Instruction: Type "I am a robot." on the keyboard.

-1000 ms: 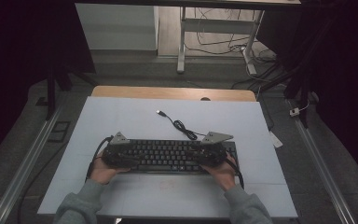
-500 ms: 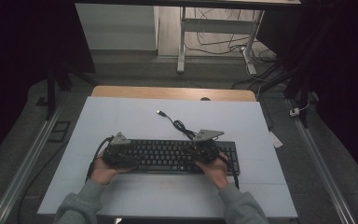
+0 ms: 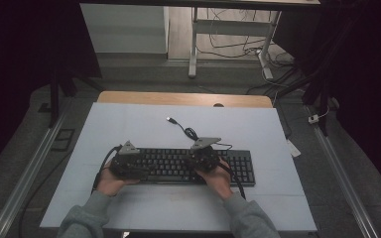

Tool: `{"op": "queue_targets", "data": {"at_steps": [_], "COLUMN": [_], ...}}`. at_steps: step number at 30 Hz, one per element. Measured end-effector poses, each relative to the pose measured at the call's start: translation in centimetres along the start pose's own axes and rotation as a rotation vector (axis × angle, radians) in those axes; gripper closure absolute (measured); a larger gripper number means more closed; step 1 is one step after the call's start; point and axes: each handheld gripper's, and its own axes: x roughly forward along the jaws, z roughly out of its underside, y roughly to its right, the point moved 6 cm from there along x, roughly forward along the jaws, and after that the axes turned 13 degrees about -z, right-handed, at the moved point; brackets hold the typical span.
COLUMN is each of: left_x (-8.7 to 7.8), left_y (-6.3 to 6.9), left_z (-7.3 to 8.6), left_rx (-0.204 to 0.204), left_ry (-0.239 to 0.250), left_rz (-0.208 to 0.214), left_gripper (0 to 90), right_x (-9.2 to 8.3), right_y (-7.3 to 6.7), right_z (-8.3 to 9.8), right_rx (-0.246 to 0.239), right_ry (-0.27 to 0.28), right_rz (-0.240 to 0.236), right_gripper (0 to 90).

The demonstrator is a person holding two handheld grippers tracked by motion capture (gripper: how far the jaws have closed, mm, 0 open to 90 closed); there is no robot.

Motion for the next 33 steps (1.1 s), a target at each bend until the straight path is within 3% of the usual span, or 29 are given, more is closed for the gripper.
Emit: {"op": "queue_targets", "data": {"at_steps": [15,29,33], "left_x": [-0.1,0.0,-0.1], "left_y": [-0.1,-0.1,-0.1], "left_z": [0.2,0.3,0.3], "left_rx": [0.006,0.008,0.005], "left_ry": [-0.003,-0.005,-0.002], "left_rz": [-0.005,-0.009,-0.009], "left_gripper": [30.3,30.3,30.3], "right_x": [1.3,1.5,1.2], "right_y": [0.4,0.5,0.4], "right_z": [0.0,0.3,0.1], "right_rx": [0.005,0.007,0.005], "right_ry": [-0.021,-0.039,-0.021], "right_rz": [0.008,0.013,0.013], "right_gripper": [89.6,89.7,89.7]}}
